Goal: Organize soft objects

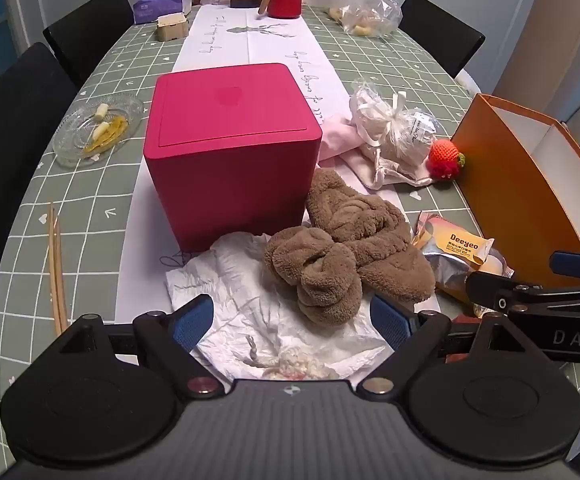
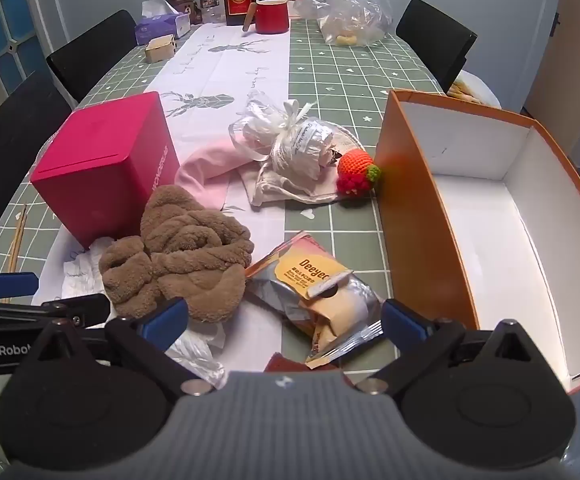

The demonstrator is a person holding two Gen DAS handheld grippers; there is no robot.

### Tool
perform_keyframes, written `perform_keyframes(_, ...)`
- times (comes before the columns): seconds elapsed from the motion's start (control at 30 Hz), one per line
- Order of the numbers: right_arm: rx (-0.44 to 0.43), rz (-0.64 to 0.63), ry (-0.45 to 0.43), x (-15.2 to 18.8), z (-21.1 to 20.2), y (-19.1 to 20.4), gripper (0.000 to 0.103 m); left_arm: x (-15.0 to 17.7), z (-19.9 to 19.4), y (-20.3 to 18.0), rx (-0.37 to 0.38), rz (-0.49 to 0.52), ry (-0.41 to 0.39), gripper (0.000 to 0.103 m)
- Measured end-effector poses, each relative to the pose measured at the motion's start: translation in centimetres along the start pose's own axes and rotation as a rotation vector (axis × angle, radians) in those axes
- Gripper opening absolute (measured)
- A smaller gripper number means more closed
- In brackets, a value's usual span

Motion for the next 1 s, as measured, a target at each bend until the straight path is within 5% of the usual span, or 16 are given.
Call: perform_keyframes(1.0, -0.003, 0.005, 0.004, 0.12, 0.16, 0.02, 0.100, -0.09, -0.13, -0.16, 0.010, -0.004, -0.011, 0.103)
Point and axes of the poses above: each gripper's, at about its wrist camera, not at the fingertips, and z roughly the way its jaws point, y to its left, x to its underside, the point moved 9 cm from there along z, roughly the way its jaws point, and after that the axes turned 6 degrees about x, right-handed, at the moved point
